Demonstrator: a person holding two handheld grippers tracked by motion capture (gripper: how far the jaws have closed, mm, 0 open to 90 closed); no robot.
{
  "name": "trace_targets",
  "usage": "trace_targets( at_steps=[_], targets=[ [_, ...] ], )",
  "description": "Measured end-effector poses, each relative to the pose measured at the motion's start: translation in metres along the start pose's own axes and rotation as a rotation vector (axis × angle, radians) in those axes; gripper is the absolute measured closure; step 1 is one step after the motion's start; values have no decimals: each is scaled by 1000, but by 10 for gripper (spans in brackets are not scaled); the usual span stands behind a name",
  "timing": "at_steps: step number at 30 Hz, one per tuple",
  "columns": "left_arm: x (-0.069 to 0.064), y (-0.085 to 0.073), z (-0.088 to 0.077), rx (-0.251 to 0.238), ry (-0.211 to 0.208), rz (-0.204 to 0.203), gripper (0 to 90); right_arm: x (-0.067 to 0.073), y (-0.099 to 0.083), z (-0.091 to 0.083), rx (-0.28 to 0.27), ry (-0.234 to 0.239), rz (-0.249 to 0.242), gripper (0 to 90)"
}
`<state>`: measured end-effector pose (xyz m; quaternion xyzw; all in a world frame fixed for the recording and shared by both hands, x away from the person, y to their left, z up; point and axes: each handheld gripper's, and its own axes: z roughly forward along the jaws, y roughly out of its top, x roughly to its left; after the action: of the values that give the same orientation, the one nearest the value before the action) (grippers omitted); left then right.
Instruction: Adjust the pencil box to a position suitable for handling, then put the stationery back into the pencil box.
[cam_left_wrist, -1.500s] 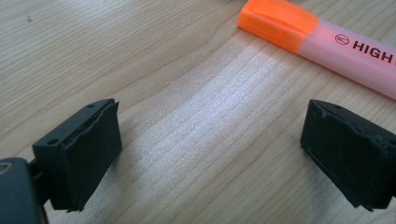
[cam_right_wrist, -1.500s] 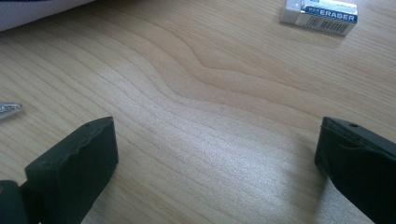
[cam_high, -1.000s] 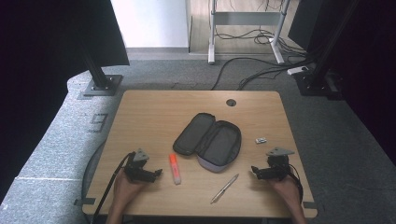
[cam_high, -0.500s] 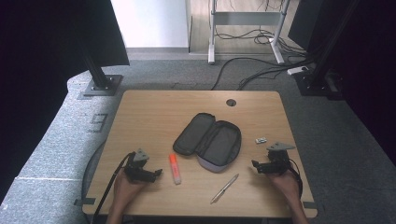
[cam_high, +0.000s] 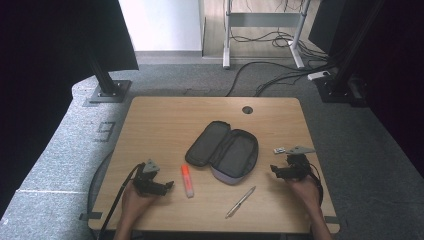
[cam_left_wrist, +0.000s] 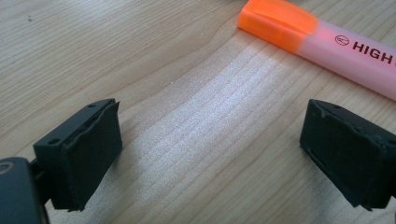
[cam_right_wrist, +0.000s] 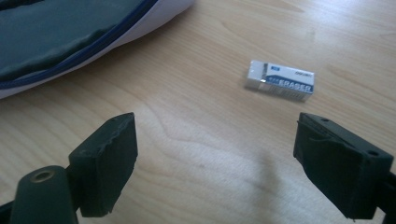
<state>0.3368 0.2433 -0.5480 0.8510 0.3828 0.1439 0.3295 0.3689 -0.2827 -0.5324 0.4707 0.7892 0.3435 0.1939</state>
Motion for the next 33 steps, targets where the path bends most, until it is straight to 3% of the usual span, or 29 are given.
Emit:
trace_targets(
  at_steps=[19, 33],
  targets=[
    [0, 0, 0, -1, 0, 0, 54, -26, 13, 18, -1, -35, 49, 245],
    [0, 0, 0, -1, 0, 0, 55, -31, 29, 33, 10, -43, 48, 337]
  ],
)
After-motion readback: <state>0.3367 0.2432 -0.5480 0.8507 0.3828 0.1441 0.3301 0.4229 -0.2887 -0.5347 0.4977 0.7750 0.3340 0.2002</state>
